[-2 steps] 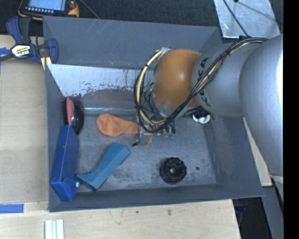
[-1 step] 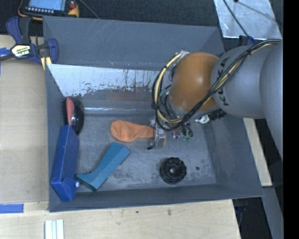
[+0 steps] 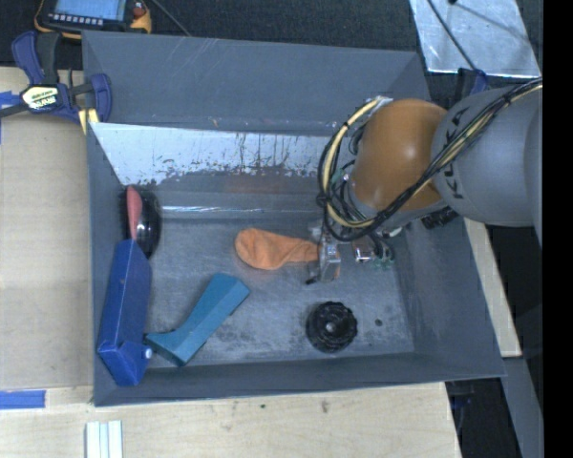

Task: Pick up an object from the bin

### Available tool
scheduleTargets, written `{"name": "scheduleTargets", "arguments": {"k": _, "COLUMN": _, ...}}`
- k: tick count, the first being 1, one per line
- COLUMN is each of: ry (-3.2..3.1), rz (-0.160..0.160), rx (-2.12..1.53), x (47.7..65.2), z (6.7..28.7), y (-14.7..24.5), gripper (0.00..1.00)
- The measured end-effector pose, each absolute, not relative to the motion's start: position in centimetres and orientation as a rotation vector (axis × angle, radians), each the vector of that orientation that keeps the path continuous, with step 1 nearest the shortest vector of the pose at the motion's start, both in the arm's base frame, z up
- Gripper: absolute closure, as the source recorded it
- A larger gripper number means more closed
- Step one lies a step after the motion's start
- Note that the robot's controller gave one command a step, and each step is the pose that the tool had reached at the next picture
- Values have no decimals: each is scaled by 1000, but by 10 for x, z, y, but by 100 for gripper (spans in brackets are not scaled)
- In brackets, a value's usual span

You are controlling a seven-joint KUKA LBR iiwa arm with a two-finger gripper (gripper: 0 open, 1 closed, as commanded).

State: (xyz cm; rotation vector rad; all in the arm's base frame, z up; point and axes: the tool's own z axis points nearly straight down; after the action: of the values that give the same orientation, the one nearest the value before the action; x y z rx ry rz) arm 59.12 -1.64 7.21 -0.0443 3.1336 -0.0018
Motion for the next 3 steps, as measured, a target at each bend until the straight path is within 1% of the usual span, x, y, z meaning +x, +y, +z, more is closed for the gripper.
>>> {"name": "scheduleTargets", "arguments": {"k": 1, "ry": 3136, "rz": -1, "rx": -96, "x": 610, "z": 72, "y": -14, "gripper": 100}}
{"name": "scheduleTargets", "arguments": {"k": 2, "ry": 3131, "rz": 2, "rx": -113, "x": 596, "z": 72, "y": -35, "gripper": 100}}
{"name": "scheduleTargets", "arguments": {"k": 3, "ry": 3139, "rz": -1, "rx": -124, "x": 602, "z": 93, "y": -44, "gripper": 100}}
